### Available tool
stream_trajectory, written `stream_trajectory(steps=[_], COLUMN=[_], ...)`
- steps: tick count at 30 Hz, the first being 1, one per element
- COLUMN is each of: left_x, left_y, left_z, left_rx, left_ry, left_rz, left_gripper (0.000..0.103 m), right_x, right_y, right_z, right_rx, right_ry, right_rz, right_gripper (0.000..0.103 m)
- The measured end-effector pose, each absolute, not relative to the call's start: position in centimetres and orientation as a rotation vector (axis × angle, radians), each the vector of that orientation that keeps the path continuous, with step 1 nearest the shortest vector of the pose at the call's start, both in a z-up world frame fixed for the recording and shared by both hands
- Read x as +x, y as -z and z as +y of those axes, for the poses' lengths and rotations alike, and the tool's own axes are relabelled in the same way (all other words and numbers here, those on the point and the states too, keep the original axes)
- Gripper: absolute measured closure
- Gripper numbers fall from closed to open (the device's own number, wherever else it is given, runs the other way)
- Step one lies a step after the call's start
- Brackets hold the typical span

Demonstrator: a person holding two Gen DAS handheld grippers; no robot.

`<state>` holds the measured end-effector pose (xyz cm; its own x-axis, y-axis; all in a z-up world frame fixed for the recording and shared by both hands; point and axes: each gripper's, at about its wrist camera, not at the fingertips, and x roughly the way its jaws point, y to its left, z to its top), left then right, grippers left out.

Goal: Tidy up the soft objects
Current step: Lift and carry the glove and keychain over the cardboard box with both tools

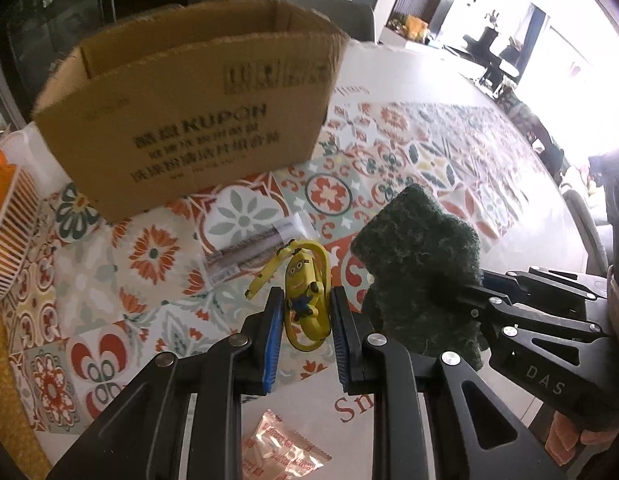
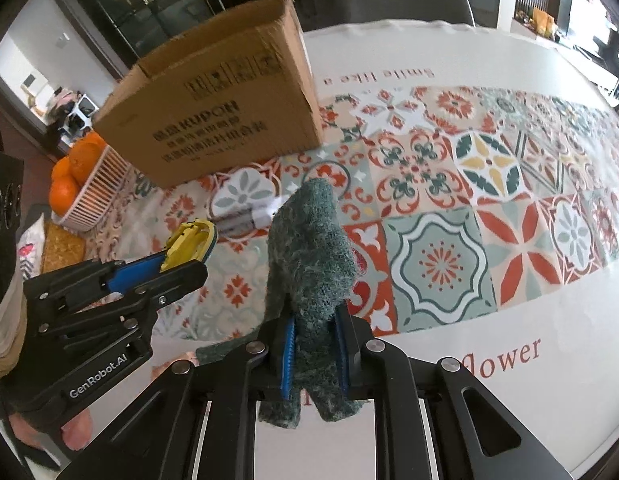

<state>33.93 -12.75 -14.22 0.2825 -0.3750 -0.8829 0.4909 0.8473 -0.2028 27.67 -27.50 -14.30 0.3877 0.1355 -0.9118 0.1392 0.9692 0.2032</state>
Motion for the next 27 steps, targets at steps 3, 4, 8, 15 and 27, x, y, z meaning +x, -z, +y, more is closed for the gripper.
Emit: stream_trajectory(steps=[3, 4, 8, 15, 27], left_x=[33.9, 33.9, 34.0, 34.6, 35.9], left_y=[13.4, 13.0, 11.9, 9.9, 5.3], left_z=[-12.2, -11.8, -11.1, -9.4, -7.2], left_rx=[0.099, 0.091, 0.067, 0.029, 0.015], left_ry=[0.569, 0.561, 0.538, 0.487, 0.43], left_rz=[1.128, 1.119, 1.093, 1.042, 0.918], left_gripper=[0.079, 0.079, 0.079, 0.079, 0.079], right_x=[27.9, 27.9, 28.3, 29.2, 31.6], right_y=[13.5, 13.1, 11.9, 9.4, 5.7], right_z=[-27.1, -26.9, -26.2, -24.9, -22.9], right_rx=[0.263, 0.26, 0.244, 0.219, 0.198], right_ry=[-0.008, -0.013, -0.03, -0.065, -0.136], right_rz=[1.156, 1.145, 1.115, 1.048, 0.955], right_gripper=[0.085, 0.085, 0.085, 0.085, 0.085])
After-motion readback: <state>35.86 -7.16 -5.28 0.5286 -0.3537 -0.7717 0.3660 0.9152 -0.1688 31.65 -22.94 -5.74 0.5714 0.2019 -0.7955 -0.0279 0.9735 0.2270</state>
